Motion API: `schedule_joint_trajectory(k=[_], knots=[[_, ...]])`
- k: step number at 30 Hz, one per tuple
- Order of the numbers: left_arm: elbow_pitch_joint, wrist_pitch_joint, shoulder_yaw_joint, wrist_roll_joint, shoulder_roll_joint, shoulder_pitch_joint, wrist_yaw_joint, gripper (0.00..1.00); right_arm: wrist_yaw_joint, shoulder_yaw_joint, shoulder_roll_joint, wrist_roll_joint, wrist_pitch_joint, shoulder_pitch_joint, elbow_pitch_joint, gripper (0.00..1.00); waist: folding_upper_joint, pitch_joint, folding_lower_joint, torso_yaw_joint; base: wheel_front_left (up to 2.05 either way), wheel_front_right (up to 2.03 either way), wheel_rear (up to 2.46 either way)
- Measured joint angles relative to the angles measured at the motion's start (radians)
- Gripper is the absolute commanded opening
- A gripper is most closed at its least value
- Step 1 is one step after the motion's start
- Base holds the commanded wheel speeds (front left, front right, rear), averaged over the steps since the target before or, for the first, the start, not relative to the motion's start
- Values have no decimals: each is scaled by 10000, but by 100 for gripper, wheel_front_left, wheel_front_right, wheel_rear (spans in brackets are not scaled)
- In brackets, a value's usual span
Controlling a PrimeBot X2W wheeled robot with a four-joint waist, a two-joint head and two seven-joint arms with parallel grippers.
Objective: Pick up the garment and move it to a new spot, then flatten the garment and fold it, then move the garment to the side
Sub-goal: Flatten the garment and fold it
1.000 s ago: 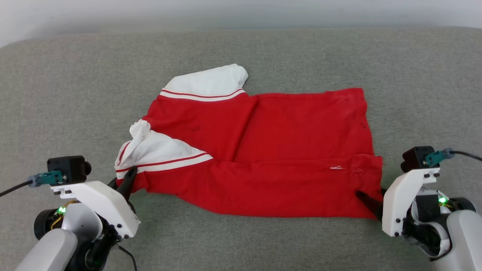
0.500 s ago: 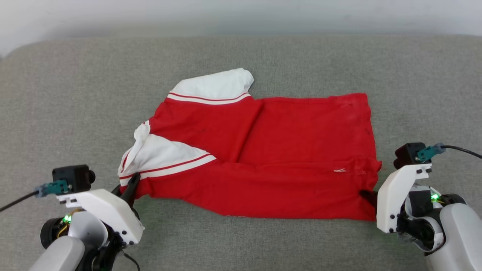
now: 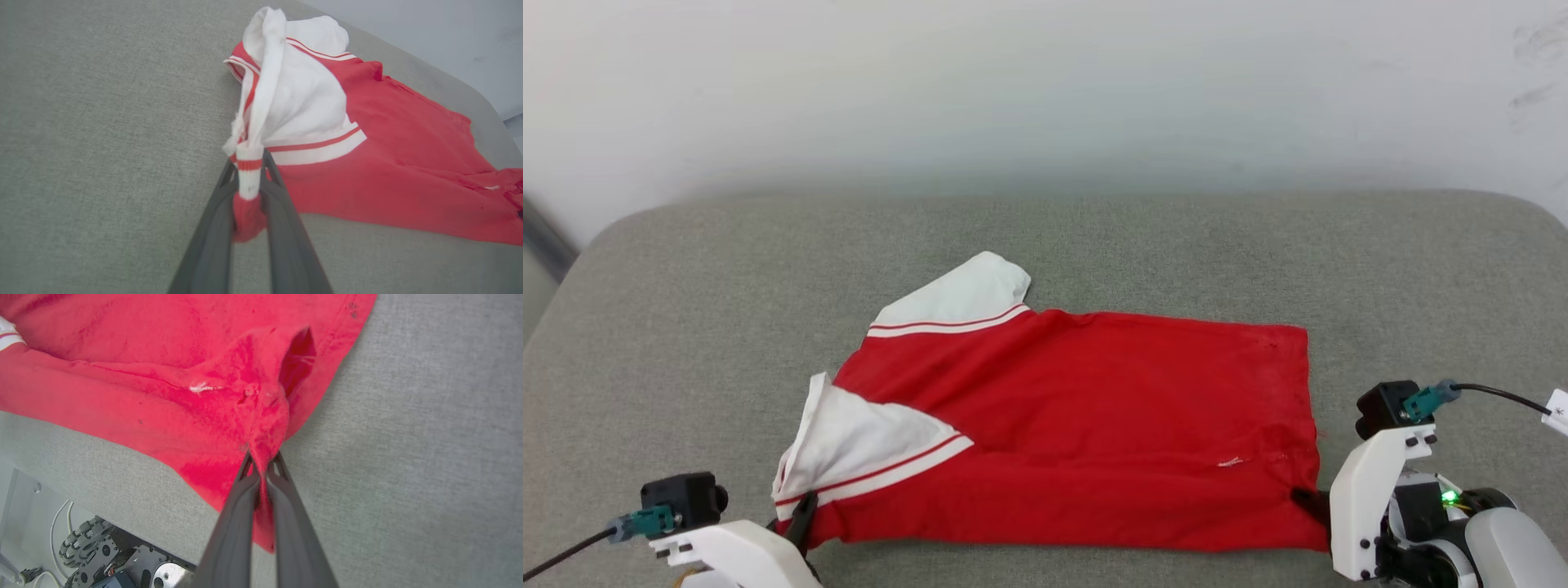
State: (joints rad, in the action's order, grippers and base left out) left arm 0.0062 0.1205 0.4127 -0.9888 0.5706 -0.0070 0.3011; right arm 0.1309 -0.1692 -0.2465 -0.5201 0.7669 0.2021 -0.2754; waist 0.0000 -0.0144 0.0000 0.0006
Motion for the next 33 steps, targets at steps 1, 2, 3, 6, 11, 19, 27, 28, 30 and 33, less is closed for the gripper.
schedule_joint_trajectory(k=[1,2,3,6,11,19,27,28,30,33], knots=[[-46,12,-17,-67,31,198,71,0,0,4,-13,-8,31,-121,88,0,0,113,0,7,0,0,0],[-86,19,-35,-115,59,368,105,0,0,12,-29,-38,81,-234,174,0,0,199,-1,12,0,0,0],[-113,90,-40,-188,84,516,148,0,0,50,-38,-75,84,-341,238,0,0,260,0,18,0,0,0],[-98,297,19,-420,69,878,171,0,0,113,-40,-104,169,-696,284,0,0,303,0,13,0,0,0],[234,424,150,-602,-159,918,75,100,0,75,-10,-25,-725,-1077,286,100,0,274,0,33,0,0,0],[598,-579,-15,104,-209,67,-81,100,2,282,155,817,-4355,-1219,1154,100,0,292,0,-226,0,0,0],[508,-1252,-374,807,123,-1411,-247,100,0,771,506,1825,-6146,-1117,2251,100,0,-74,0,-848,0,0,0],[495,-1248,-399,890,186,-1734,-286,100,0,803,583,1900,-6307,-1005,2454,100,0,-229,0,-910,0,0,0],[481,-1185,-454,1018,314,-2416,-374,100,0,895,692,2080,-6533,-760,2813,100,0,-576,0,-1034,0,0,0],[579,-936,-474,1206,474,-3455,-491,100,0,978,842,2347,-6884,-451,3260,100,0,-1184,0,-1231,0,0,0]])
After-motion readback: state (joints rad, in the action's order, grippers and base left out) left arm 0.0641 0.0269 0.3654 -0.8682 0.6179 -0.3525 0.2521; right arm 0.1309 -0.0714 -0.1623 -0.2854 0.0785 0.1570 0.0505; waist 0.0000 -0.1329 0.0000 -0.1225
